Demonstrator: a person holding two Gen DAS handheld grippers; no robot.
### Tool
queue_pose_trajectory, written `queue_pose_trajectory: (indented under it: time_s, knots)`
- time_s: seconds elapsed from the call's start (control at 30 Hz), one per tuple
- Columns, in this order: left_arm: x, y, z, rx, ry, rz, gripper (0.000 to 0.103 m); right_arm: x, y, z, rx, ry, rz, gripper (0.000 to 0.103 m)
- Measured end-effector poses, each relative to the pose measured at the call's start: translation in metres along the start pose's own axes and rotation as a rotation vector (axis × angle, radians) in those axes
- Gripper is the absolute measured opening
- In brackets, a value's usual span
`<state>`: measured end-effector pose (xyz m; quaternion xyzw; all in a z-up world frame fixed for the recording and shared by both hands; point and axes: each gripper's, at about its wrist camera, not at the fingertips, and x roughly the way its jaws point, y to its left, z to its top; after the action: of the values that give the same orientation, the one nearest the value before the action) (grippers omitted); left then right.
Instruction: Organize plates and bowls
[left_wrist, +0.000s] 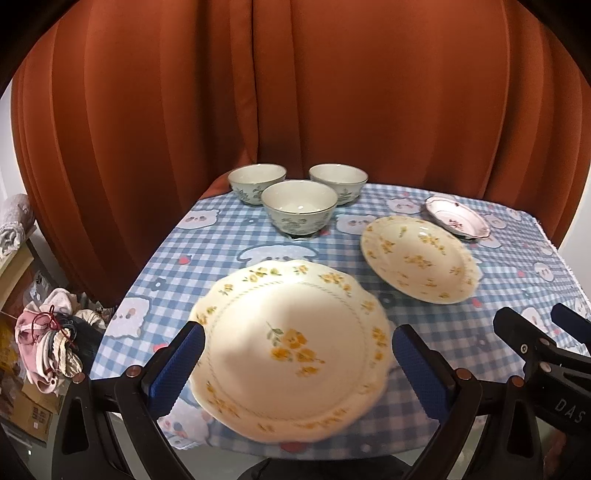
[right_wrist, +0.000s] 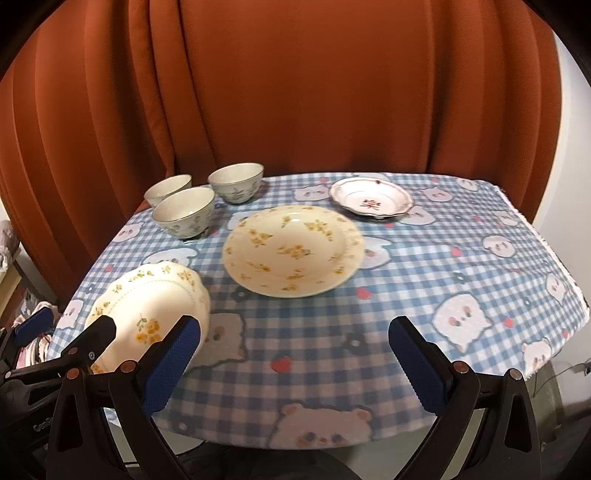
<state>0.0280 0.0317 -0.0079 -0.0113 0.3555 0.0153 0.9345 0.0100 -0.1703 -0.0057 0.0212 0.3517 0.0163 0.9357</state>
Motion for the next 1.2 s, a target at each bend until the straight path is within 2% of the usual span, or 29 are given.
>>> queue_pose_trajectory:
  time_s: [0.07,0.4,0.7,0.87,1.0,1.2]
  knots:
    - [0.008,0.006,0.007,0.009,0.021,0.002,0.100,0.008,0.010,0.004,-0.004,0.015,-0.002,0.095]
    - [0.064,0.054,0.025,0.029,0.147,-0.004,0.096,0.061,0.064,0.016,0.014,0.125,0.002,0.094]
    - [0.114,0.081,0.022,0.041,0.285,-0.036,0.094,0.112,0.097,0.013,0.034,0.251,-0.043,0.094]
    - [0.131,0.082,0.014,0.062,0.352,-0.072,0.089,0.130,0.100,0.003,0.051,0.318,-0.066,0.093]
    - [0.140,0.079,0.010,0.084,0.383,-0.104,0.082,0.141,0.103,-0.003,0.053,0.360,-0.080,0.086]
    - [0.150,0.078,0.010,0.097,0.410,-0.117,0.082,0.156,0.105,-0.009,0.065,0.424,-0.065,0.071]
